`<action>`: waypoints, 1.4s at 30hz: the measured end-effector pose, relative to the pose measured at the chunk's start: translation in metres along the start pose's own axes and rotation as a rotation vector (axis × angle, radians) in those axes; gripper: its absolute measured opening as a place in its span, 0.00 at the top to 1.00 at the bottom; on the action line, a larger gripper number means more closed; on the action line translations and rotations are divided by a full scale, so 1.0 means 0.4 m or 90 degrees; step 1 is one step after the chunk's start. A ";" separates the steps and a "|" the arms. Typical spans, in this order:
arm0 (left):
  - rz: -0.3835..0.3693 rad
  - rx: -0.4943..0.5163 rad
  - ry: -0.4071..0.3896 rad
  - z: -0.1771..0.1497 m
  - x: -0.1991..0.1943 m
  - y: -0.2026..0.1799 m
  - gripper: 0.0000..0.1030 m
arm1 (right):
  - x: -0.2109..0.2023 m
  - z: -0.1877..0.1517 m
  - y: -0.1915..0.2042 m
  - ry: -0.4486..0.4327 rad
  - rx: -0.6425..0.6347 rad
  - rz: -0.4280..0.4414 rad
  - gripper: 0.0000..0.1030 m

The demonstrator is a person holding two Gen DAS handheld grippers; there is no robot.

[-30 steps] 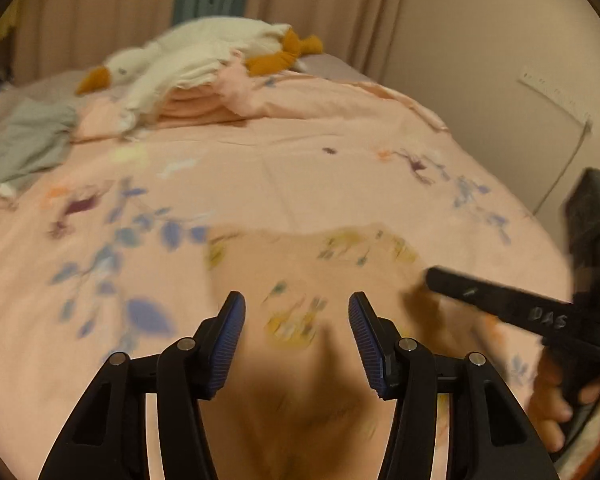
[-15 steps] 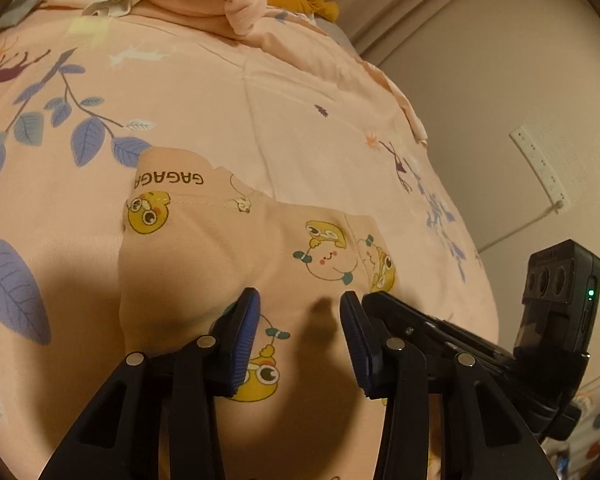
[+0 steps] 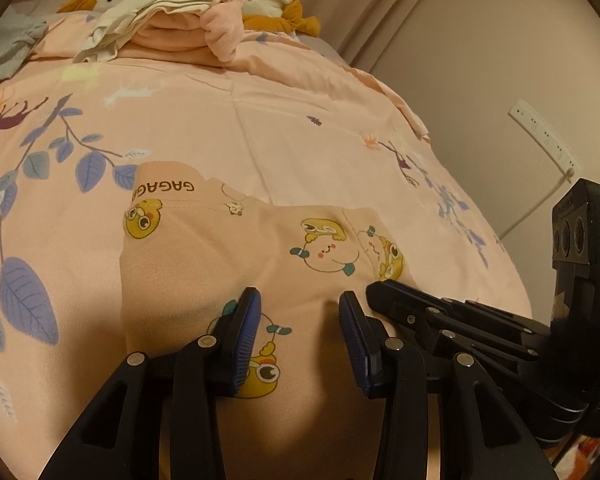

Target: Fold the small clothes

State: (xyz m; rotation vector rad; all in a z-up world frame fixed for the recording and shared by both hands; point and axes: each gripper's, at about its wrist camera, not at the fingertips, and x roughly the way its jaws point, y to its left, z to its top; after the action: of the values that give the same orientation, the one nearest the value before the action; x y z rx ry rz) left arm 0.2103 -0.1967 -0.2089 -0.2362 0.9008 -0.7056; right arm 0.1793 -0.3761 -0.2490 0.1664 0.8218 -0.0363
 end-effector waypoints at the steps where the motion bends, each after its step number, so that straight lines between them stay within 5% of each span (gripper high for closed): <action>1: 0.001 0.002 -0.001 -0.001 -0.001 0.000 0.58 | 0.000 0.000 -0.002 -0.001 0.001 0.000 0.92; 13: -0.016 -0.012 -0.011 -0.008 -0.016 0.009 0.58 | -0.004 -0.005 0.016 -0.008 -0.005 -0.013 0.91; 18: -0.047 -0.044 -0.009 -0.002 -0.028 0.027 0.58 | -0.010 -0.009 -0.004 -0.015 0.012 0.023 0.88; 21: -0.073 -0.094 0.008 0.007 -0.056 0.052 0.57 | -0.026 -0.004 -0.019 0.003 0.024 0.081 0.71; 23: -0.074 -0.160 0.005 0.011 -0.105 0.078 0.47 | -0.047 0.001 -0.028 0.025 0.044 0.123 0.55; 25: -0.074 -0.209 -0.049 0.012 -0.181 0.096 0.22 | -0.086 -0.002 -0.042 0.027 0.069 0.152 0.39; 28: -0.037 -0.238 -0.140 0.030 -0.293 0.096 0.18 | -0.158 -0.012 -0.071 -0.017 0.077 0.163 0.22; 30: -0.014 -0.221 -0.152 0.046 -0.338 0.078 0.11 | -0.185 -0.021 -0.091 -0.030 0.079 0.180 0.13; 33: 0.013 -0.175 -0.095 0.041 -0.339 0.054 0.04 | -0.176 -0.032 -0.132 0.008 0.113 0.241 0.12; 37: -0.034 -0.149 0.068 -0.057 -0.248 0.067 0.04 | -0.135 -0.047 -0.189 0.054 0.198 0.286 0.12; 40: -0.078 -0.204 0.136 -0.126 -0.184 0.098 0.04 | -0.098 -0.067 -0.196 0.106 0.222 0.287 0.10; 42: -0.098 -0.233 0.123 -0.139 -0.171 0.104 0.04 | -0.065 -0.084 -0.189 0.145 0.223 0.288 0.10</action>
State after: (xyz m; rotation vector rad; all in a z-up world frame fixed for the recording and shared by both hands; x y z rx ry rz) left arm 0.1573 -0.1156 -0.2191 -0.5745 1.2051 -0.7102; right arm 0.1299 -0.4460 -0.2624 0.6939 0.9842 0.2697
